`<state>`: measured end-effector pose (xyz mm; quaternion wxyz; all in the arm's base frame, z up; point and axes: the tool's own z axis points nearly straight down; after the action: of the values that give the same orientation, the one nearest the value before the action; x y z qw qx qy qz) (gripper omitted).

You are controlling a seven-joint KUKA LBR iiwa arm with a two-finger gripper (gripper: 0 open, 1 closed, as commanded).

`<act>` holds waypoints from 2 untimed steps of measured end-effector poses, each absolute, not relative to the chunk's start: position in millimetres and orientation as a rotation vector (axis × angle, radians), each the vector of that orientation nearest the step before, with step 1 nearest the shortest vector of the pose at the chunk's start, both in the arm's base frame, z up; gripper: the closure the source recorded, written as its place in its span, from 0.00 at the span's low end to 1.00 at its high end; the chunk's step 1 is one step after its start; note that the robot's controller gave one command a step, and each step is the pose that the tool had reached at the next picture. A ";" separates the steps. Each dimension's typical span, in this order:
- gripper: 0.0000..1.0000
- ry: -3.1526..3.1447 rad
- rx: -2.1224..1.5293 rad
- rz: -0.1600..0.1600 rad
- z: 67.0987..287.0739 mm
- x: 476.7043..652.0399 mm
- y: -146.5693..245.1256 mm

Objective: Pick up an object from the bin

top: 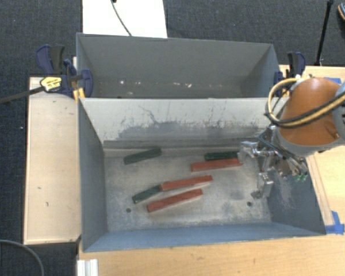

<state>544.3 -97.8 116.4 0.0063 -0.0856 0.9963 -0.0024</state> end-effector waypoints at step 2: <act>0.00 3.092 -0.520 0.002 121.8 579.3 -0.1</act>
Offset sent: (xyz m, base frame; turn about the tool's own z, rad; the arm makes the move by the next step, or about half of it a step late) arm 0.0475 0.0729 -0.0114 -0.1310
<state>579.3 -0.1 121.8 0.0031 -0.1659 0.9861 0.0007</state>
